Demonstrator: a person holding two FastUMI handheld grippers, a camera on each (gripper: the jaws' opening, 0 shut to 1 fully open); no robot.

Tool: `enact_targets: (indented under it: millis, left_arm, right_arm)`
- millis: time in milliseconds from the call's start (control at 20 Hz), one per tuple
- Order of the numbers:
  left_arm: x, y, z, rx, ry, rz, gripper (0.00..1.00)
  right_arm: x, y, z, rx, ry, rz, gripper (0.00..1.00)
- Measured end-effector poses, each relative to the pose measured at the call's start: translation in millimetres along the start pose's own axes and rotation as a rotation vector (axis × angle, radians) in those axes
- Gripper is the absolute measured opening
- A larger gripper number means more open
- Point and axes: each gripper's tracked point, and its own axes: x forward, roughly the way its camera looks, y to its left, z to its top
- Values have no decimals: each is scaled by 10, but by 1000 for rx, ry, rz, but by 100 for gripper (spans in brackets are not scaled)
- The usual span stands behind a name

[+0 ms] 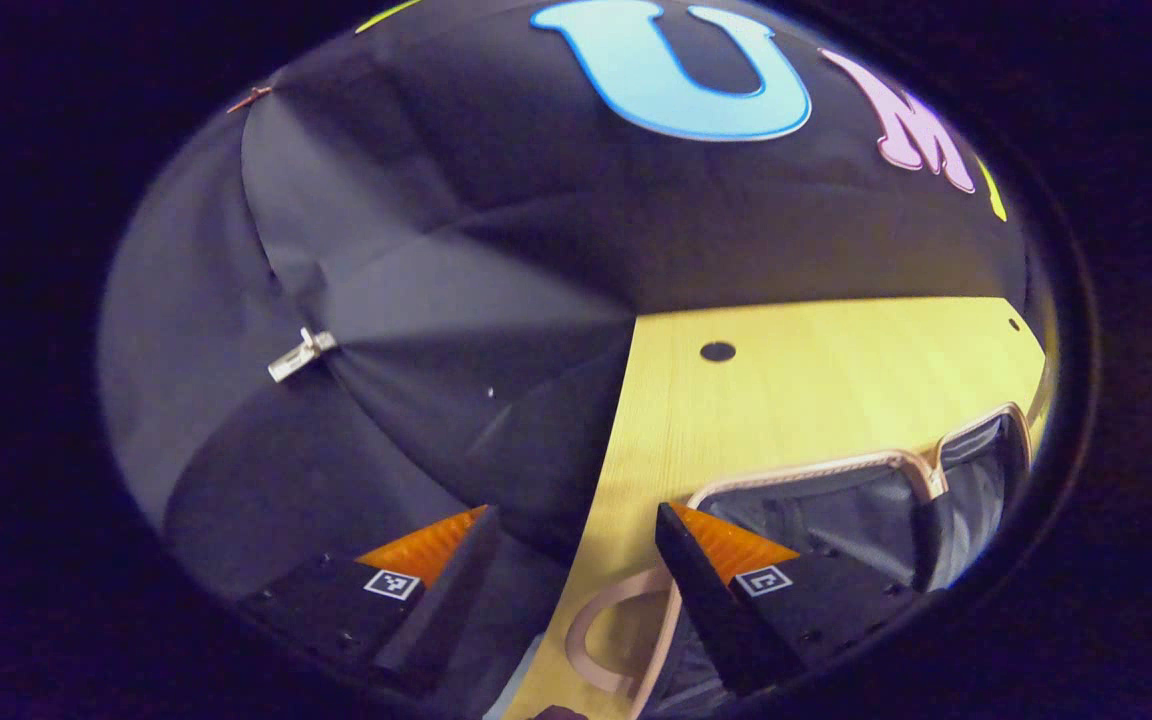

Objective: First open the suitcase, pack the skin care products into it, and then close the suitcase.

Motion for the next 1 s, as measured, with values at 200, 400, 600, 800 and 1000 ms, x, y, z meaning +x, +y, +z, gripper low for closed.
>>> enact_targets:
  millis: [200, 400, 600, 800, 1000]
  left_arm:
    - [-634, -932, 773, -15, -186, -199, 98]
    - [-1205, -2136, 1340, -67, -280, -428, 98]
    - [-1764, -3302, 1775, -33, -360, -610, 98]
    - [-2041, -4377, 1671, 55, -316, -763, 98]
    - [-1896, -5411, 1165, 104, -172, -857, 98]
  right_arm:
    - [42, -179, 63, 22, -29, -23, 96]
    - [82, -294, 54, 4, -42, -1, 96]
    - [135, -364, 62, -76, -62, 73, 96]
    - [156, -370, -9, -137, -49, 162, 96]
    - [89, -424, 59, -96, -58, 245, 96]
